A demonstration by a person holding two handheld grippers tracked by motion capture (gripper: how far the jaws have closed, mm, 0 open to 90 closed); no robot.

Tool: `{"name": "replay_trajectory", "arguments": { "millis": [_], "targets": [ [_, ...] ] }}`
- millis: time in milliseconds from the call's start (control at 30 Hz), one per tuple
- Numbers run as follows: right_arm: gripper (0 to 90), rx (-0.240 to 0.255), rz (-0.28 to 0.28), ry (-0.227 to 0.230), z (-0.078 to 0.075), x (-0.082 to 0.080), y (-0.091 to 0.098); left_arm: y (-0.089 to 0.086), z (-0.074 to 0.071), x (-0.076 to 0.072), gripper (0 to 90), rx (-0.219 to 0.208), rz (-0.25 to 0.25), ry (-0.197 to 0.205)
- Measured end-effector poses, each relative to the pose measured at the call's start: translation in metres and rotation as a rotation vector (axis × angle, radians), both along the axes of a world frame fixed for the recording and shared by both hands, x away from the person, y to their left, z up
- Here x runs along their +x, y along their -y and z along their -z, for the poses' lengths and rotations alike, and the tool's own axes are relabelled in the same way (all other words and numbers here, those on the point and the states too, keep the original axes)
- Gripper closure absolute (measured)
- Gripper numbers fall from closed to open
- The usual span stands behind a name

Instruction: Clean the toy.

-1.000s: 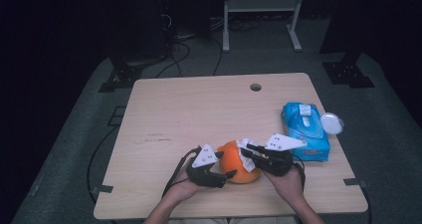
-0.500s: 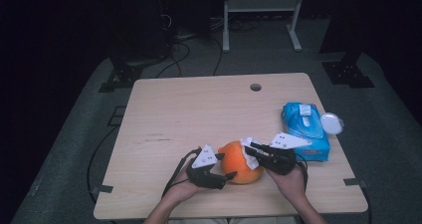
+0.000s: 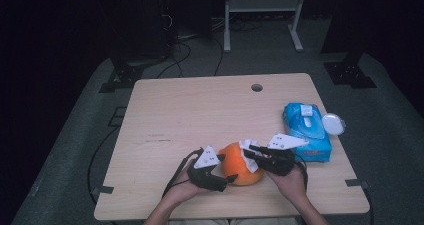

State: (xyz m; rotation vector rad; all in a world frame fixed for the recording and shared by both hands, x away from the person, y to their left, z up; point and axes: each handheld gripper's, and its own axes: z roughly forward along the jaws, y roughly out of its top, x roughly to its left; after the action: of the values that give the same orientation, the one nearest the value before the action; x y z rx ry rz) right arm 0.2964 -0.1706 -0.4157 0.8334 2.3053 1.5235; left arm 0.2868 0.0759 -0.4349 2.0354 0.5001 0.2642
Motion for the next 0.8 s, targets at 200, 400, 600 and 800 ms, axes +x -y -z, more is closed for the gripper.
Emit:
{"name": "replay_trajectory", "arguments": {
  "millis": [200,400,600,800],
  "targets": [
    [74.6,-0.068,-0.053,0.036,-0.004,-0.005,-0.013,-0.004,0.007,0.005,25.7,0.048,-0.028,-0.010],
    [74.7,-0.029,0.057,-0.015,0.001,0.005,0.012,-0.009,0.004,0.006,24.1,0.019,-0.025,-0.010],
    [74.8,-0.027,-0.030,-0.004,0.000,-0.003,-0.009,0.000,0.006,0.005,21.5,0.036,-0.047,0.059],
    [74.7,-0.070,0.067,-0.027,0.001,0.005,0.016,-0.009,0.007,0.009,24.6,0.019,-0.060,-0.004]
  ]
}}
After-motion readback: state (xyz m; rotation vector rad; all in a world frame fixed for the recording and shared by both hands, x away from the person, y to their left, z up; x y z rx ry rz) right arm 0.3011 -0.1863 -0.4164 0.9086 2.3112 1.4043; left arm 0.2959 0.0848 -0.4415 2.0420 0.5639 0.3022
